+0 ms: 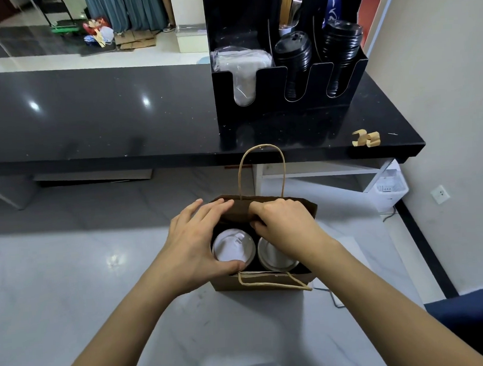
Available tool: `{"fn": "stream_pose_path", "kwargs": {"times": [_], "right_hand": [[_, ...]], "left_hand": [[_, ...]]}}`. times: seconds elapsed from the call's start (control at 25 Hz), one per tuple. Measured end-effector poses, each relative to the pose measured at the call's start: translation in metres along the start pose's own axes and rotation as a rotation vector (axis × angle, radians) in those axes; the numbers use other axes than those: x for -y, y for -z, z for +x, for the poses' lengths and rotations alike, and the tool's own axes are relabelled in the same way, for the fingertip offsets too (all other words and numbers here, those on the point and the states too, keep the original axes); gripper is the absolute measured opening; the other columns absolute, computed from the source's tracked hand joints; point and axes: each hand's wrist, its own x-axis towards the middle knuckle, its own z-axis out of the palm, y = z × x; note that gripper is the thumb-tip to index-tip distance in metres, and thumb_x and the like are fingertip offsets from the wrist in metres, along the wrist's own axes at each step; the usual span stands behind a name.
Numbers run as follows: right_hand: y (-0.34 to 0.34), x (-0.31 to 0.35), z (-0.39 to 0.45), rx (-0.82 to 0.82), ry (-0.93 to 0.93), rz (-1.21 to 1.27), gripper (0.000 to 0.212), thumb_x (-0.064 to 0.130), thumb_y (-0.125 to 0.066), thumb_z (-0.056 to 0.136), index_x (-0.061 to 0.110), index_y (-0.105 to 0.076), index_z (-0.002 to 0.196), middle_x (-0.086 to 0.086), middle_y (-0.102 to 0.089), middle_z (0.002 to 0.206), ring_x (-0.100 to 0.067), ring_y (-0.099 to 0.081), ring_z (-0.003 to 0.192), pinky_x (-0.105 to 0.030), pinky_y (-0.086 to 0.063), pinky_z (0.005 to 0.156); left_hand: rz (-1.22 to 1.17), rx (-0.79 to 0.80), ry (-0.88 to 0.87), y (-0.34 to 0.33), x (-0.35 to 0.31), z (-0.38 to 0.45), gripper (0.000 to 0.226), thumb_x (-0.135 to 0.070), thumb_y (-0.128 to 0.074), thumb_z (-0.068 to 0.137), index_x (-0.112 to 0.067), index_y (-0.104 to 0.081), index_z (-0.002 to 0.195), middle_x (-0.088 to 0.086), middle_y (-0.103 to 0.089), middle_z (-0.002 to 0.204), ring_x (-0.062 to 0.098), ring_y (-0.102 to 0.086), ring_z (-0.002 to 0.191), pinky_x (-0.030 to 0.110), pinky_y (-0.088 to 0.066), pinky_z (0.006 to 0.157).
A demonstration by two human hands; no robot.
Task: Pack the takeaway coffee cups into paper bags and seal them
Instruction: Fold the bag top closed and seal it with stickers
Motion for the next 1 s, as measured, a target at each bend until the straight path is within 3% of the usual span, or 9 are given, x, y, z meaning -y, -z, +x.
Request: {"fn": "stream_pose_path", "kwargs": {"times": [0.36, 0.68, 1.0], "right_hand": [[0.012, -0.009, -0.012, -0.021, -0.01, 0.17, 0.015, 0.029, -0.053, 0.101, 0.026, -0.066, 0.107, 0.004, -0.071, 0.097, -0.022, -0.064, 0.09, -0.034, -0.046, 0.068], [0.024, -0.039, -0.047, -0.316, -0.095, 0.418, 0.007, 0.021, -0.068, 0.093, 0.023, -0.073, 0.097, 0.009, -0.07, 0.084, -0.016, -0.061, 0.081, -0.039, -0.053, 0.073], [0.027, -0.079, -0.091, -0.428, -0.302, 0.497, 0.007, 0.018, -0.069, 0.094, 0.02, -0.075, 0.096, 0.011, -0.071, 0.083, -0.006, -0.062, 0.078, -0.025, -0.053, 0.072]], "left_hand": [[-0.047, -0.003, -0.002, -0.002, 0.004, 0.0, 0.106, -0.071, -0.073, 0.063, -0.045, -0.024, 0.154, -0.027, -0.023, 0.16, 0.011, -0.007, 0.152, 0.035, -0.016, 0.119], [-0.077, -0.015, 0.0, -0.007, 0.009, -0.001, 0.105, -0.081, -0.058, 0.058, -0.048, -0.026, 0.152, -0.032, -0.022, 0.158, 0.008, -0.011, 0.15, 0.037, -0.021, 0.12], [-0.094, -0.034, -0.021, -0.007, 0.008, -0.002, 0.103, -0.082, -0.058, 0.058, -0.046, -0.032, 0.151, -0.03, -0.025, 0.156, 0.012, -0.02, 0.148, 0.045, -0.029, 0.118]]}}
